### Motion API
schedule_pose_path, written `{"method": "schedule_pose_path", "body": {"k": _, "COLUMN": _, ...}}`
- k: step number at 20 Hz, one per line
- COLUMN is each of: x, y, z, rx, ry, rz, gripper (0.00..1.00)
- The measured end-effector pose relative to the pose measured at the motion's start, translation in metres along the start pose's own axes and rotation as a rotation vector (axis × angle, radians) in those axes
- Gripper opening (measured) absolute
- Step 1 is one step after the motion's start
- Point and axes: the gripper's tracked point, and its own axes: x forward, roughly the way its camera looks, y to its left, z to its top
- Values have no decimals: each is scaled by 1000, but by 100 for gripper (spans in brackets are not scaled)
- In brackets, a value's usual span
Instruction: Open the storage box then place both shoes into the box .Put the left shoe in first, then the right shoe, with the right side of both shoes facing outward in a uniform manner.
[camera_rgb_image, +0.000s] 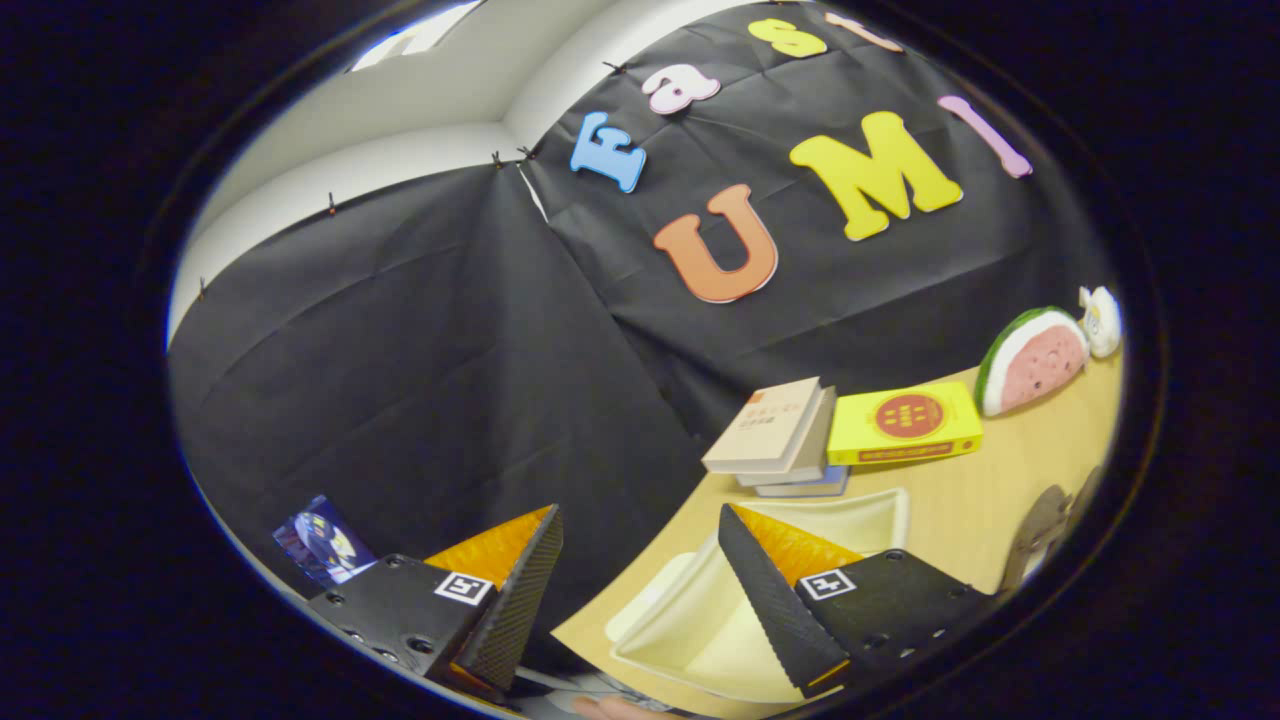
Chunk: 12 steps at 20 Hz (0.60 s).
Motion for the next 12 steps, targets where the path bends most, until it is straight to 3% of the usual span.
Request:
{"method": "schedule_pose_path", "body": {"k": 4, "x": -39, "y": -69, "z": -6, "rx": -64, "ry": -13, "rz": -165, "gripper": 95}}
{"method": "schedule_pose_path", "body": {"k": 8, "x": -80, "y": -151, "z": -21, "rx": -154, "ry": 31, "rz": -402, "gripper": 95}}
{"method": "schedule_pose_path", "body": {"k": 12, "x": -126, "y": -217, "z": -35, "rx": -253, "ry": 93, "rz": -569, "gripper": 96}}
